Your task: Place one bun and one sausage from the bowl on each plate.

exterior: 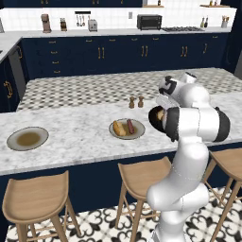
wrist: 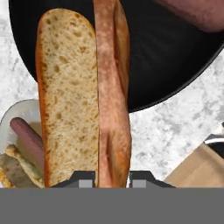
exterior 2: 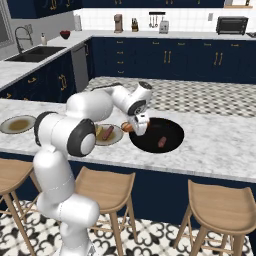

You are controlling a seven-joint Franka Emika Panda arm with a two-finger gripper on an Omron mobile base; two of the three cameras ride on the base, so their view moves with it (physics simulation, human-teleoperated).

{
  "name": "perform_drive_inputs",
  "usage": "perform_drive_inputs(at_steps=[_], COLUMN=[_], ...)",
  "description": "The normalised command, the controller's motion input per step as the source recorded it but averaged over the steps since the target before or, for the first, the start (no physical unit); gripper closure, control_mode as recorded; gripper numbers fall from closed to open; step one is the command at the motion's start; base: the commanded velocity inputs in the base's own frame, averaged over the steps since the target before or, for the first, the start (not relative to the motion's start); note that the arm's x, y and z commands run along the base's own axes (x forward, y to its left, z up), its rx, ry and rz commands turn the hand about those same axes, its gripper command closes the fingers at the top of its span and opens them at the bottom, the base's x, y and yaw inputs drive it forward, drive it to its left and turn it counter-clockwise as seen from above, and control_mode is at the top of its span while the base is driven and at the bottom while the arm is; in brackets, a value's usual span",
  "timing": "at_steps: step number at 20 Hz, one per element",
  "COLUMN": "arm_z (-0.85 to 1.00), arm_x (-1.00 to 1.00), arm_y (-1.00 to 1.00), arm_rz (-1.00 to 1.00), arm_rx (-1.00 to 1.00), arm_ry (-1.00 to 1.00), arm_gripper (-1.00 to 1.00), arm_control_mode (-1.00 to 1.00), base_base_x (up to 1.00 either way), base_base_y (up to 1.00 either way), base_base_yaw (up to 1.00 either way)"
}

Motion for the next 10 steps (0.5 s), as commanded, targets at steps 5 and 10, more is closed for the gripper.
perform_drive_inputs(at_steps=[5,10], arm_z=[0.12,0.03], arm_x=[-0.71,-0.33], arm_y=[0.15,0.26], arm_rz=[0.57,0.49], arm_rx=[-0.11,-0.08], arm_ry=[-0.05,-0.16], arm_gripper=[1.0,1.0], arm_control_mode=[-1.0,-1.0], base_base_x=[0.0,0.0], base_base_y=[0.0,0.0], base_base_yaw=[0.0,0.0])
